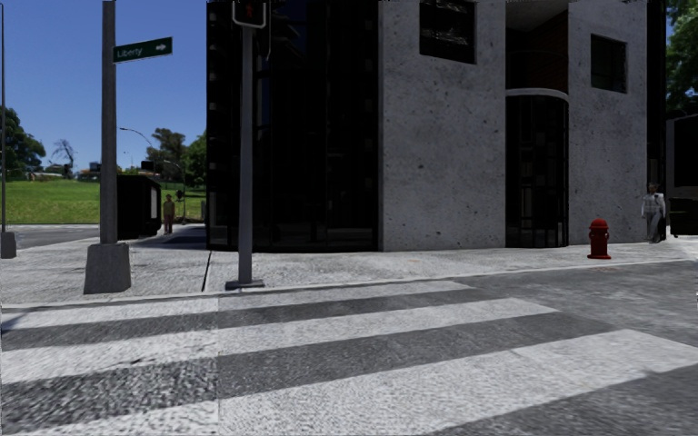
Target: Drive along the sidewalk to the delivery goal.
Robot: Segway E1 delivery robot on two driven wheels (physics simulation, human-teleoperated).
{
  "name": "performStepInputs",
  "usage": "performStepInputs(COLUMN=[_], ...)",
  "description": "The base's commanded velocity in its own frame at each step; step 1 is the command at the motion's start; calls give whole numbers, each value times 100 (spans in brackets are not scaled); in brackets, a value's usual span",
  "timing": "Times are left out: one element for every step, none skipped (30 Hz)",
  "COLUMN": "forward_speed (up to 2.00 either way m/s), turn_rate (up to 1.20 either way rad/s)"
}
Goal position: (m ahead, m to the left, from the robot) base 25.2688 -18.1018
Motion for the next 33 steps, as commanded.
performStepInputs(forward_speed=[200, 200, 200, 200, 200, 200, 200, 200, 200, 200, 200, 200, 200, 200, 200, 200, 200, 200, 200, 200, 200, 200, 200, 200, 200, 200, 200, 200, 200, 200, 200, 200, 200], turn_rate=[-42, -42, -42, -42, -42, -42, -42, -40, -28, -3, -3, 0, 0, 0, 0, 0, 0, 0, 0, 0, 0, 0, 0, 0, 0, 0, 0, 0, 0, 0, 0, 0, 0])
